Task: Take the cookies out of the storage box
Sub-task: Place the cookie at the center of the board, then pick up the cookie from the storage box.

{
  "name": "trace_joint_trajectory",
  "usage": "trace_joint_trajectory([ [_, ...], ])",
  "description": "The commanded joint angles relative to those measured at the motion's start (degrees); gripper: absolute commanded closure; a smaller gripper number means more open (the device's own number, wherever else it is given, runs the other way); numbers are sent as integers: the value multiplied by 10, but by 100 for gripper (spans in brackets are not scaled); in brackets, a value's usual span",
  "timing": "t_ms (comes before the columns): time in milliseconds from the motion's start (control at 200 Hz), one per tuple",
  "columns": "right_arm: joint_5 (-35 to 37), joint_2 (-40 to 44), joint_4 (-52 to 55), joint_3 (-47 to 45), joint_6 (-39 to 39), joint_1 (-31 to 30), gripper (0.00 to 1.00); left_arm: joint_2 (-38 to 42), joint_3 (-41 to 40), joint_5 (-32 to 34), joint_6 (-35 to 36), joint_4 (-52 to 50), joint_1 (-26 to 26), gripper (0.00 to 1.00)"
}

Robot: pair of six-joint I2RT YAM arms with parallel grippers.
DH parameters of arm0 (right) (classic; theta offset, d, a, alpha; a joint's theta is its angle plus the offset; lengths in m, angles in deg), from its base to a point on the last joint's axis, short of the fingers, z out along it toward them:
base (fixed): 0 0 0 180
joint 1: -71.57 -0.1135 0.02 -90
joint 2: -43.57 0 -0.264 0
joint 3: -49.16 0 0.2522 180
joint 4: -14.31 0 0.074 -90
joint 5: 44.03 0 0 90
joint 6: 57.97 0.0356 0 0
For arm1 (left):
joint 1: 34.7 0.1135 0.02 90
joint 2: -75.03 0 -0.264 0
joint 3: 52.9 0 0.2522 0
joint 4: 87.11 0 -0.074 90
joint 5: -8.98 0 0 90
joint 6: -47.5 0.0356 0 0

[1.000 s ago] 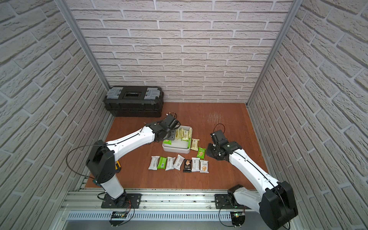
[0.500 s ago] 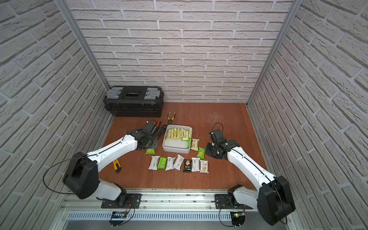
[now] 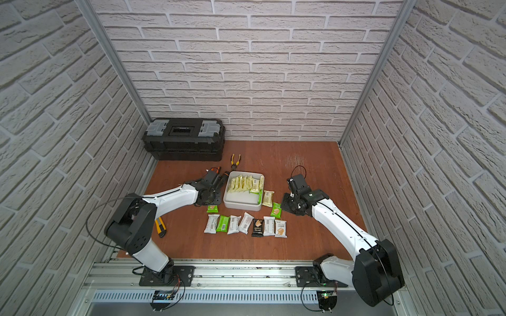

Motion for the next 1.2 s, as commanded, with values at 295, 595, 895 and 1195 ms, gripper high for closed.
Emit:
trace_joint_trajectory([
  [295, -12, -31, 0, 56, -8, 1, 71, 37, -21, 3, -19, 19, 2, 39],
  [595, -10, -119, -20, 163, 6, -56, 71, 142, -30, 33, -87, -12, 2, 38],
  [895, -26, -262, -39, 299, 9, -121, 72, 247, -104, 56, -240, 16, 14, 39],
  [1195, -46, -401, -34, 444, 26, -172, 70, 309, -170, 60, -311, 14, 60, 40],
])
